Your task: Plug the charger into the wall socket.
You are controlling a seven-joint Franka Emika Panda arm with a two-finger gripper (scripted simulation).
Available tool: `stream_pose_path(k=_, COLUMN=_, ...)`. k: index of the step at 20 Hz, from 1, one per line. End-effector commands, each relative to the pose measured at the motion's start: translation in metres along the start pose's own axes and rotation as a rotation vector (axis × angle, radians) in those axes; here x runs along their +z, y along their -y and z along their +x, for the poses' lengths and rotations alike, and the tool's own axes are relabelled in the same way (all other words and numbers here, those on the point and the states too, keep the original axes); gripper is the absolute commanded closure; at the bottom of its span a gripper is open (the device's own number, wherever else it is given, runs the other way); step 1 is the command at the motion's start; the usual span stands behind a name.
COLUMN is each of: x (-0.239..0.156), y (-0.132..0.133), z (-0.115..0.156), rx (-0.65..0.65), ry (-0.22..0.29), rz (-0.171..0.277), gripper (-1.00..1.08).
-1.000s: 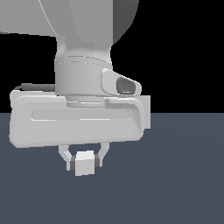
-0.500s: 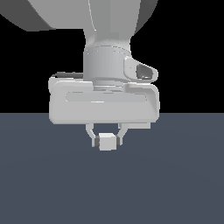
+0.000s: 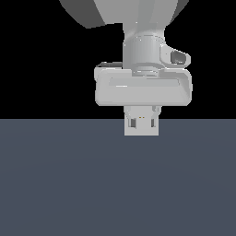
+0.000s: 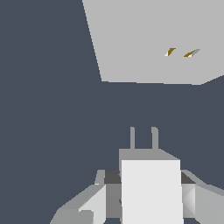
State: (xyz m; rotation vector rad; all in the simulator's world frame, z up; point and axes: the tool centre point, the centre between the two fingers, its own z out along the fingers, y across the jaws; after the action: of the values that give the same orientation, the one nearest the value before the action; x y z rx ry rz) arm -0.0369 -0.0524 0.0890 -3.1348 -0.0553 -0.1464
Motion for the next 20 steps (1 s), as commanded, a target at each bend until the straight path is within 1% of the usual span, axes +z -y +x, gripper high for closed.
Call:
stream_pose_path(k=1, x=-0.006, y=-0.01, z=0.006, rx=0.018, ry=0.001, rz=-0.002, gripper=1.08)
stream_pose_path(k=5, x=-0.01, y=-0.017, z=0.01, rx=0.032, ry=0.001, rz=-0.004, gripper=1.08)
stream_pose_path(k=14, x=-0.01, y=-0.018, z=0.012, rx=0.033, ry=0.001, rz=-0.004, gripper=1.08)
stream_pose_path(k=20, x=-0.009, y=-0.018, z=0.025, rx=0.033, ry=0.001, rz=-0.004, gripper=1.08)
